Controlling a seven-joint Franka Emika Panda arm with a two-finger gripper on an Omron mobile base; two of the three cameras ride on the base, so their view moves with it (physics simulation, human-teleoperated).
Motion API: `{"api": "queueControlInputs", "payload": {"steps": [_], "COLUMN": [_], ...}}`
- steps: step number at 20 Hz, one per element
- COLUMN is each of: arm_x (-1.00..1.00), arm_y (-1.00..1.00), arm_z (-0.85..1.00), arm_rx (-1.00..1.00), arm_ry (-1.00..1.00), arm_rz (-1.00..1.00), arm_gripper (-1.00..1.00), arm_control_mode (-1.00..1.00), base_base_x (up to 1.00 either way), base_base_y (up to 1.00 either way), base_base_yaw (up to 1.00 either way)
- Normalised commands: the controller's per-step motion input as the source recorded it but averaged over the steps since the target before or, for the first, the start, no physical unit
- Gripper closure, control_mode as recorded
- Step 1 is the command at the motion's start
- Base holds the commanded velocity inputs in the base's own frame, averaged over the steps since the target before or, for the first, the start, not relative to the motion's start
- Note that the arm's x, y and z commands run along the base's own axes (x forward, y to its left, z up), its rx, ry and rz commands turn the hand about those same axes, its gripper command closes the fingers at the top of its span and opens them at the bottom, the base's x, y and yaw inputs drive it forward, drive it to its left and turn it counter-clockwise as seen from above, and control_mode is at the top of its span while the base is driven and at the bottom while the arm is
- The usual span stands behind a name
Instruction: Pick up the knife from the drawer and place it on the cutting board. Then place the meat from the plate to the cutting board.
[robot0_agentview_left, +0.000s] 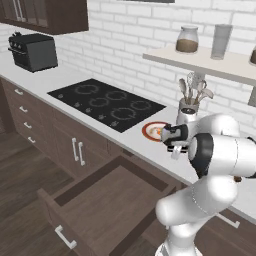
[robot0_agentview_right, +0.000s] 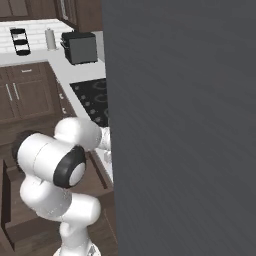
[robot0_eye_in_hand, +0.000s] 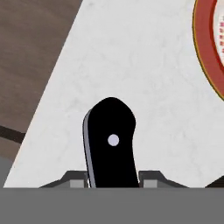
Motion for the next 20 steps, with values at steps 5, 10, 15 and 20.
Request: {"api": "queueControlInputs", "payload": {"steps": [5, 10, 15, 20], "arm_x": [0.37, 0.13, 0.17, 0.29], "arm_y": [-0.67, -0.49, -0.26, -0.34], "arm_z": [-0.26, -0.37, -0.05, -0.16], "arm_rx": [0.03, 0.04, 0.00, 0.00], "arm_ry": [0.00, -0.03, -0.01, -0.01], "arm_rz": [0.00, 0.00, 0.00, 0.01], "arm_gripper": [1.00, 1.00, 1.00, 1.00], "arm_control_mode": [-1.00, -1.00, -1.00, -1.00], "base_base_x": [0.00, 0.00, 0.00, 0.00], "base_base_y": [0.00, 0.00, 0.00, 0.00], "base_base_yaw": [0.00, 0.00, 0.00, 0.00]}}
